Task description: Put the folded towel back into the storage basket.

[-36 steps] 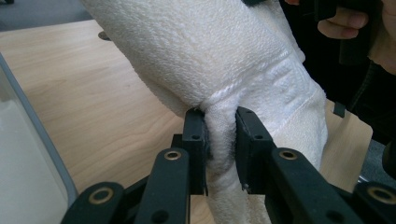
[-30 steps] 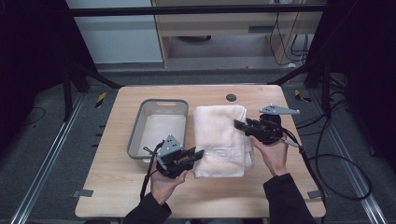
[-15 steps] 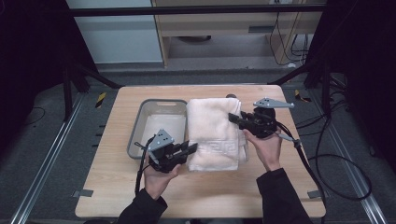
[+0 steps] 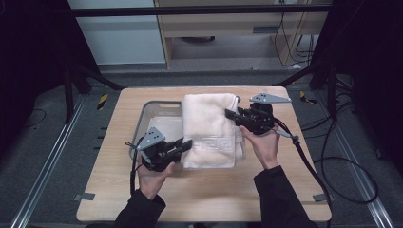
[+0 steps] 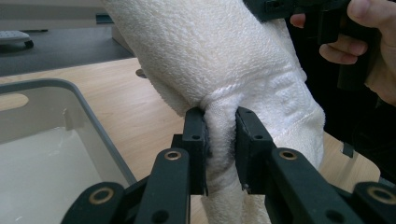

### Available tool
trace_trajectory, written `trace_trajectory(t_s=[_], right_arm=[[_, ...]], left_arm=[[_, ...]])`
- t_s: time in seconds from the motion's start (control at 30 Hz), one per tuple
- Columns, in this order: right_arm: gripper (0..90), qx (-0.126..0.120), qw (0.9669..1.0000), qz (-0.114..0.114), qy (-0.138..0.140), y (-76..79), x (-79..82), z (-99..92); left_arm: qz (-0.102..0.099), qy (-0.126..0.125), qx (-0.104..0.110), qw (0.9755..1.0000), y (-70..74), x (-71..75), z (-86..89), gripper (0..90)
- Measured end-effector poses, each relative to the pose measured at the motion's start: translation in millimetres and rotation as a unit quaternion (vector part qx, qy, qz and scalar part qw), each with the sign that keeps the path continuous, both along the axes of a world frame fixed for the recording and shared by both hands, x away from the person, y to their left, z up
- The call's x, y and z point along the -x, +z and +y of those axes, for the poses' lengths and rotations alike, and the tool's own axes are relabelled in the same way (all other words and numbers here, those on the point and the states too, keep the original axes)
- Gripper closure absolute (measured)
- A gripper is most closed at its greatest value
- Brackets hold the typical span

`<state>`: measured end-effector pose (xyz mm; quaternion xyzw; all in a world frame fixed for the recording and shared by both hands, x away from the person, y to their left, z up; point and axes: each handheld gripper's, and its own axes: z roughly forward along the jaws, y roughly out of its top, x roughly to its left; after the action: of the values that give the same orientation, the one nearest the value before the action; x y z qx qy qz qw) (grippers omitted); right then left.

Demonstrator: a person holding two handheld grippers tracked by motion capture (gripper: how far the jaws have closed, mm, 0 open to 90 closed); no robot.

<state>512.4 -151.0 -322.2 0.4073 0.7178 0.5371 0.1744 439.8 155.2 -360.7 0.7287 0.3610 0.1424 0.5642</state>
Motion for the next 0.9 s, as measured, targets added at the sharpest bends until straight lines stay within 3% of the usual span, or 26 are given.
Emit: trace_trajectory(t_s=[0.43,0.9], right_arm=[[67.8,0.001,0.9999,-0.013,0.008,19.2,-3.9,23.0],[67.8,0.006,0.9997,-0.019,0.010,20.7,-11.0,47.5]], left_arm=[[-0.005,0.018,0.016,0.9997,10.1,-1.2,21.6,75.3],[-0.001,0.043,0.013,0.9990,11.2,-4.4,41.7,75.2]])
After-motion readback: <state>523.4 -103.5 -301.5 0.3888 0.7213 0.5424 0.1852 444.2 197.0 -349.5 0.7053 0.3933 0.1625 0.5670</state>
